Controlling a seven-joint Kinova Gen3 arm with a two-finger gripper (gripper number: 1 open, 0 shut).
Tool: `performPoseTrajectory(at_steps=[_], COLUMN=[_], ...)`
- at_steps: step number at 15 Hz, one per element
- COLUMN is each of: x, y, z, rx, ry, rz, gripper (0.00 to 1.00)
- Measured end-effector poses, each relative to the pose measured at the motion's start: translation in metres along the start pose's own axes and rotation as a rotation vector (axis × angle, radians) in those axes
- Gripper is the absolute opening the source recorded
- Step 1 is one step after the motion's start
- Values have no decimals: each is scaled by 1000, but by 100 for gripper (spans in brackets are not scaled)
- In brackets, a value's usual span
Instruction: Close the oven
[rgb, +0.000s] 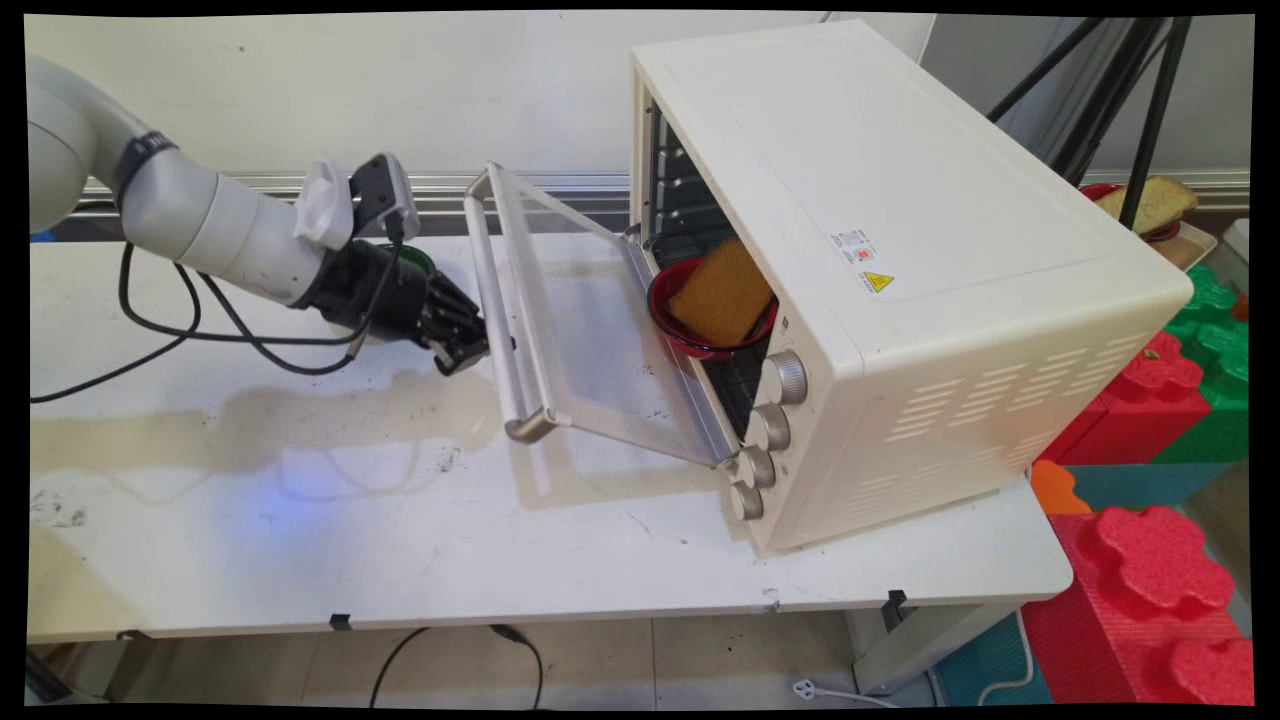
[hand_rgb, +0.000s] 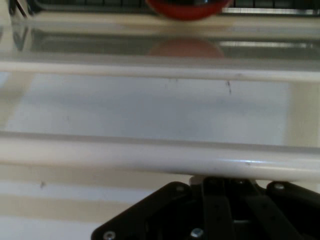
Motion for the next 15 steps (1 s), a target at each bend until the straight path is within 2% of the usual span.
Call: performPoseTrajectory(at_steps=[7,15], x=[33,61], y=[-4,-11], z=[-14,-24], rx=[22,41], ry=[85,148], rz=[11,29], gripper=[0,0])
